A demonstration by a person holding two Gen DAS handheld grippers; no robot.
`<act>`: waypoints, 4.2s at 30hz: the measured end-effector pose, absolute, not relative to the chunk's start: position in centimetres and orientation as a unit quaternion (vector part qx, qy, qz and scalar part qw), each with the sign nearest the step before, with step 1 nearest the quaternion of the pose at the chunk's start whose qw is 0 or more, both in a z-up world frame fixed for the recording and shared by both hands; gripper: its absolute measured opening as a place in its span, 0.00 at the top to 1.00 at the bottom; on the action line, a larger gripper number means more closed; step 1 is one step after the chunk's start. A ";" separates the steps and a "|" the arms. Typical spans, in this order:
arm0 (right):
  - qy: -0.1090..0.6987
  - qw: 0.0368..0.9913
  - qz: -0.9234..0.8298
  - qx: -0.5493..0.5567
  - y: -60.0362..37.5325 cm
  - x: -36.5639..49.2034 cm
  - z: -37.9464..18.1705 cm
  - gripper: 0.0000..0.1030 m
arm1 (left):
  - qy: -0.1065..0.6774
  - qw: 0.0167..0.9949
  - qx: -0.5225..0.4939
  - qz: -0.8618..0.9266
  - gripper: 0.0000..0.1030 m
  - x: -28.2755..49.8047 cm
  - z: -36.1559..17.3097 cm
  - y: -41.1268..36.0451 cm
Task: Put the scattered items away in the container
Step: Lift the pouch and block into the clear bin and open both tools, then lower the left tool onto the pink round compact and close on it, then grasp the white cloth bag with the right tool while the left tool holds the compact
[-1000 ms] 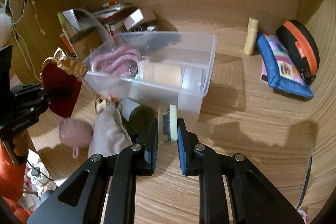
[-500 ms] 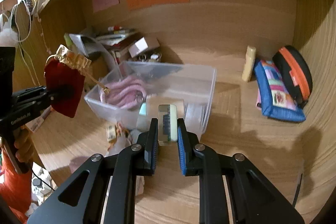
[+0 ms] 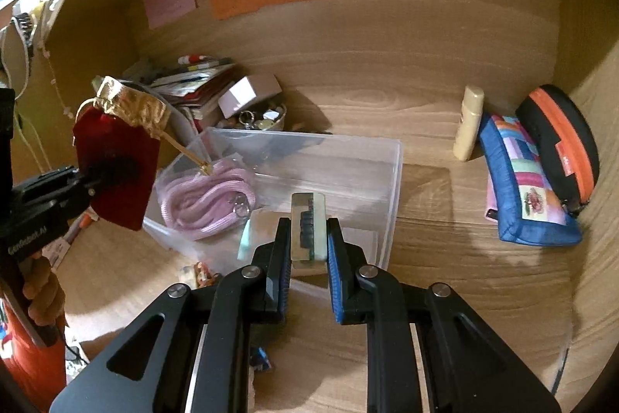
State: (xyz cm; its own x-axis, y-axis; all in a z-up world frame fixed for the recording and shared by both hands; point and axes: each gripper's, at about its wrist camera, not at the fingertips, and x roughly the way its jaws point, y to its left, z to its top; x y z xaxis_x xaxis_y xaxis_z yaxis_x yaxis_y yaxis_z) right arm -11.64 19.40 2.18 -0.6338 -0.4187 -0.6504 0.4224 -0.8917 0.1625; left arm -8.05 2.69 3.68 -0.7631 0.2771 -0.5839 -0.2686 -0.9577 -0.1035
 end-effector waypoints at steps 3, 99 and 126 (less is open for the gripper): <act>-0.004 0.232 -0.900 0.370 19.2 -12.6 1.3 0.86 | -0.006 0.142 -0.324 0.936 0.92 -9.4 2.6 2.7; 0.040 0.258 -0.875 0.409 18.2 -0.1 -3.9 0.26 | -0.014 0.170 -0.433 0.885 0.31 0.0 -8.0 3.3; 0.005 0.281 -0.848 0.449 14.8 -2.9 -6.5 0.56 | -0.064 0.120 -0.376 0.916 0.39 1.0 -5.4 -1.6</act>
State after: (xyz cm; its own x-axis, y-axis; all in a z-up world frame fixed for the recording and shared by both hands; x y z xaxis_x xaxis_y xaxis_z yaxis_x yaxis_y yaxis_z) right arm -2.91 14.82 -6.51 -0.4387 -0.4725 -0.7644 0.4813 -0.8419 0.2442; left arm 0.98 -1.58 -5.44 -0.6879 0.2689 -0.6741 -0.1725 -0.9628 -0.2080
